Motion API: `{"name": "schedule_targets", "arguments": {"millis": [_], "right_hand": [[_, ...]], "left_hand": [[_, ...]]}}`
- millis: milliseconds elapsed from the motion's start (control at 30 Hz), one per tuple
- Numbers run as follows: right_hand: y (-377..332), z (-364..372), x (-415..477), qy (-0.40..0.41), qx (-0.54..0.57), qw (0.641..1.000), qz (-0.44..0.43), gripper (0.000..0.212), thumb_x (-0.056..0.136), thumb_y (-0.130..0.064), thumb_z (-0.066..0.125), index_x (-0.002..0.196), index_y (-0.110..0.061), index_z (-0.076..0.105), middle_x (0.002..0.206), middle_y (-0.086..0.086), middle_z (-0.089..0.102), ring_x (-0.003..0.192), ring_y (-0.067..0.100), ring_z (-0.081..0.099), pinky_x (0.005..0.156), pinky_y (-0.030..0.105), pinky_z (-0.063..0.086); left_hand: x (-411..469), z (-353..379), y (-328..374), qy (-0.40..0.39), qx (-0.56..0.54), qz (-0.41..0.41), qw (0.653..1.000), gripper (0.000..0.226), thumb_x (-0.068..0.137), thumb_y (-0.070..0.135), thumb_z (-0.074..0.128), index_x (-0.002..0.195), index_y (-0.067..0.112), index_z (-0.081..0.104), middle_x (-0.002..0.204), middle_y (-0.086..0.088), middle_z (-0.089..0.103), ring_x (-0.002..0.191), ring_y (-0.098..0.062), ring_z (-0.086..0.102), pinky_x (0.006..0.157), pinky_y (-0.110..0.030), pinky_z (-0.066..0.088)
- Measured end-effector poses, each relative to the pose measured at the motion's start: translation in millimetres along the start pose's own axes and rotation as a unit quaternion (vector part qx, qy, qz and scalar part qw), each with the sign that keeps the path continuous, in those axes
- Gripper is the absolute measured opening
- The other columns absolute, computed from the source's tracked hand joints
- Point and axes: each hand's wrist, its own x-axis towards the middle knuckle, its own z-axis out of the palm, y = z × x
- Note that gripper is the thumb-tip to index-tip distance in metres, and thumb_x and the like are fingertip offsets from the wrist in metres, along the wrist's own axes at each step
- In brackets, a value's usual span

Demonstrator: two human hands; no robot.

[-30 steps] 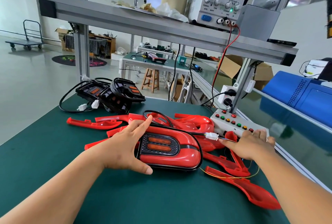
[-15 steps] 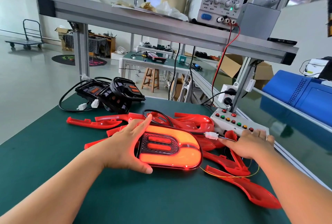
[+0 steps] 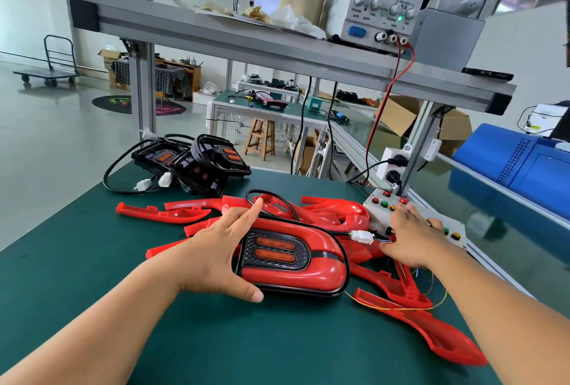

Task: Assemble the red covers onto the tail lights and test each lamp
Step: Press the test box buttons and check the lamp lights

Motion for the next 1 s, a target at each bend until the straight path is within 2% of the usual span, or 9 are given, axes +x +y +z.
{"name": "schedule_targets", "arguments": {"millis": [100,267,433,633,1000], "right_hand": [[-2.9,-3.4,7.6,-0.018,0.006,1.000,-0.016,0.094,0.086,-0.051,0.053,0.155,-0.010,0.003,0.165,0.006,-0.006,0.151,0.017,-0.009,0.116,0.043,0.013],[-4.8,-5.1,13.3,-0.038,0.018,0.999,-0.003,0.097,0.084,-0.047,0.055,0.155,-0.010,0.001,0.164,0.010,-0.009,0.151,0.019,-0.009,0.115,0.040,0.012],[-4.5,-5.2,13.2,-0.031,0.032,0.999,0.005,0.101,0.081,-0.049,0.058,0.155,-0.010,0.001,0.164,0.014,-0.006,0.152,0.020,-0.003,0.111,0.040,0.017],[-4.1,-7.2,12.2,-0.028,0.036,0.999,0.003,0.095,0.081,-0.050,0.059,0.152,-0.011,0.010,0.163,0.015,-0.003,0.152,0.021,0.001,0.109,0.040,0.019],[-4.9,-7.2,11.6,-0.028,0.041,0.999,0.002,0.096,0.083,-0.049,0.058,0.154,-0.010,0.005,0.164,0.013,-0.002,0.151,0.019,-0.005,0.113,0.040,0.017]], "left_hand": [[0.0,0.3,-0.3,0.000,0.000,0.001,1.000,0.135,0.051,0.076,0.075,0.129,0.063,-0.034,0.146,0.034,-0.001,0.146,-0.018,0.013,0.117,-0.044,0.026],[0.8,0.4,-1.5,-0.002,-0.002,0.000,1.000,0.136,0.050,0.078,0.074,0.132,0.059,-0.033,0.147,0.035,-0.004,0.149,-0.017,0.001,0.119,-0.047,0.021],[1.4,2.3,-3.1,0.010,0.006,0.003,1.000,0.135,0.047,0.078,0.072,0.128,0.061,-0.035,0.147,0.036,-0.004,0.148,-0.010,0.001,0.120,-0.042,0.017],[2.3,2.6,-3.9,0.012,0.010,0.002,1.000,0.135,0.046,0.081,0.071,0.126,0.062,-0.035,0.150,0.031,-0.004,0.148,-0.011,0.000,0.120,-0.043,0.018],[1.9,2.0,-3.4,0.012,0.008,0.009,1.000,0.135,0.047,0.080,0.071,0.129,0.059,-0.035,0.145,0.036,-0.001,0.147,-0.007,0.004,0.120,-0.040,0.018]]}}
